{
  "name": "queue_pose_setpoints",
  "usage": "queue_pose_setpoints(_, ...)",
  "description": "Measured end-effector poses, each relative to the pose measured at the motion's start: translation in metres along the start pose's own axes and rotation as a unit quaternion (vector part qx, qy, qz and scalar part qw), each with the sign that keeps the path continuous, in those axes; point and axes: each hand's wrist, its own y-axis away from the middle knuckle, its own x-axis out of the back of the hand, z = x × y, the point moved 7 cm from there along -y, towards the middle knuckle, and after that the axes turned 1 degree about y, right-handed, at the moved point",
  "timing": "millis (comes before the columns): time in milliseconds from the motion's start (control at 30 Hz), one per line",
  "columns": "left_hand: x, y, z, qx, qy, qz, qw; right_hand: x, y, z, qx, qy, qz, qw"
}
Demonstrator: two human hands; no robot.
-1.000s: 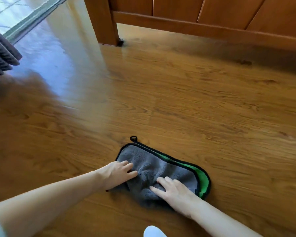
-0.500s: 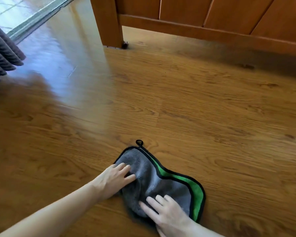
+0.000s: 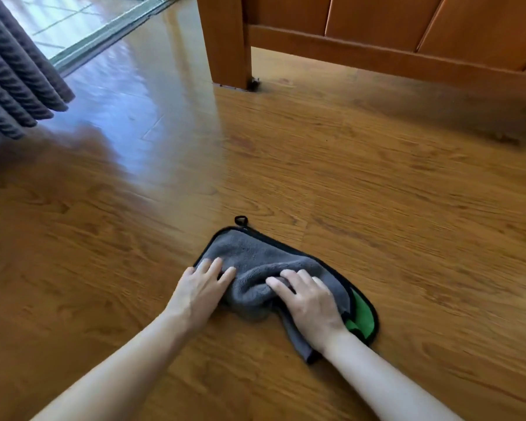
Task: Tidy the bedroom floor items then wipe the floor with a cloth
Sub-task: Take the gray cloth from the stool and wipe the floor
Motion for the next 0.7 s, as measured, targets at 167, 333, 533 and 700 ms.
queue_pose_setpoints(167,0.017,-0.094,0.010,0.097,0.034,-0.004,0.995,0.004,-0.072,0.094,-0.080,0.075,0.017,0.994)
queue_pose_setpoints(333,0.024,-0.162,0.010,0.099,0.061,0.066,0.991,0.007,-0.107,0.153,-0.117,0.119,-0.010,0.986)
queue_pose_setpoints(533,0.015,-0.233,-0.003,0.104,-0.044,0.023,0.993,-0.023,-0.132,0.183,-0.143,0.132,-0.044,0.980)
queue_pose_setpoints(700,0.020,-0.280,-0.007,0.130,-0.081,0.014,0.988,-0.031,-0.165,0.201,-0.171,0.153,-0.059,0.971)
